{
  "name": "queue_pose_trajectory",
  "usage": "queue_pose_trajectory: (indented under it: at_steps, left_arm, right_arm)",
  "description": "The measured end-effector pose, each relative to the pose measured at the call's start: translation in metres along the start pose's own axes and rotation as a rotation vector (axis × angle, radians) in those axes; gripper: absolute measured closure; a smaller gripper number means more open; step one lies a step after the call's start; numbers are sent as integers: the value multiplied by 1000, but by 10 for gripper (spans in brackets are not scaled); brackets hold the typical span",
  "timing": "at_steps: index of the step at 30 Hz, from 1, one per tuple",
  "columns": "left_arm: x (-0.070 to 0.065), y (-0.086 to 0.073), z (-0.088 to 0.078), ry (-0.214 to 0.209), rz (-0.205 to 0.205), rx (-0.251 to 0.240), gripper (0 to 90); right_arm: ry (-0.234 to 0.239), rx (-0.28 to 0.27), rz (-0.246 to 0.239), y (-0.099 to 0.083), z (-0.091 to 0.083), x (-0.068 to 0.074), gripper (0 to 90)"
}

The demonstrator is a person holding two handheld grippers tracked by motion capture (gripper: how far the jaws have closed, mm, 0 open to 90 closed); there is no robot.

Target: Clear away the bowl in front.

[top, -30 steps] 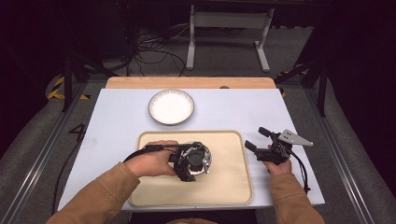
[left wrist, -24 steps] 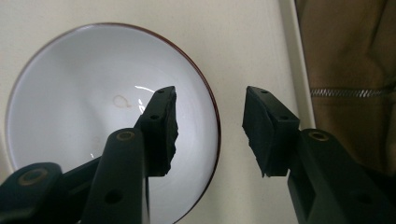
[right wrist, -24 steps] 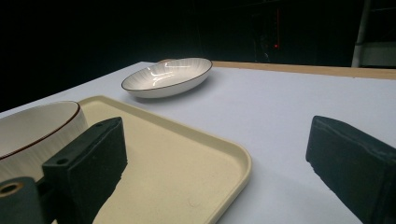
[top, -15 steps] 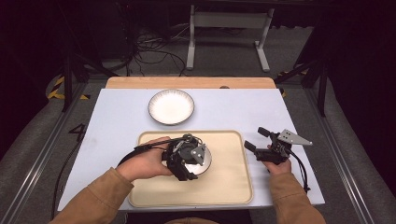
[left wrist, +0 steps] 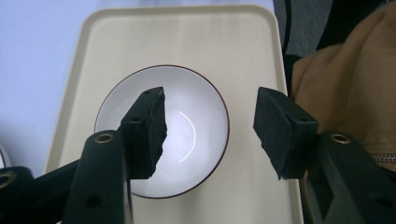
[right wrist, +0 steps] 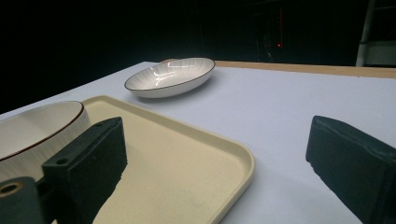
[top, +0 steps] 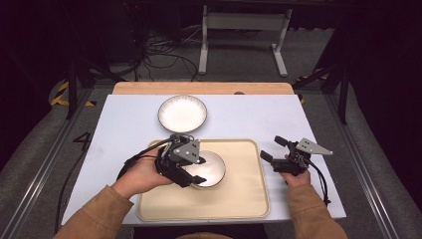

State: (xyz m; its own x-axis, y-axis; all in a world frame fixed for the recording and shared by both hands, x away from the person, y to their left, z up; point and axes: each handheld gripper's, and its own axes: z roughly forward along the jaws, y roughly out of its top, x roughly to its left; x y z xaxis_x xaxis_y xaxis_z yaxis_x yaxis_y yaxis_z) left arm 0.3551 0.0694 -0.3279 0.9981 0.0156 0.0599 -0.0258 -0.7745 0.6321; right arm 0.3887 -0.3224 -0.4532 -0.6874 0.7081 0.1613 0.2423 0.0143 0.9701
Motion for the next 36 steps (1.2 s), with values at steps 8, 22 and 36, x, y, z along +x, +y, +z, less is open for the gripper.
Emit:
queue_pose_trajectory:
  at_steps: [8, 22, 36]
  left_arm:
    - [7, -25, -20, 36, -83, -171, 468]
    - [7, -61, -35, 94, -204, -350, 443]
    - [9, -110, -42, 166, -344, -509, 321]
  right_arm:
    - [0, 2, -1, 0, 0, 0, 54]
    - [-5, -1, -13, 0, -2, 1, 48]
    - [-11, -8, -29, 1, -3, 2, 44]
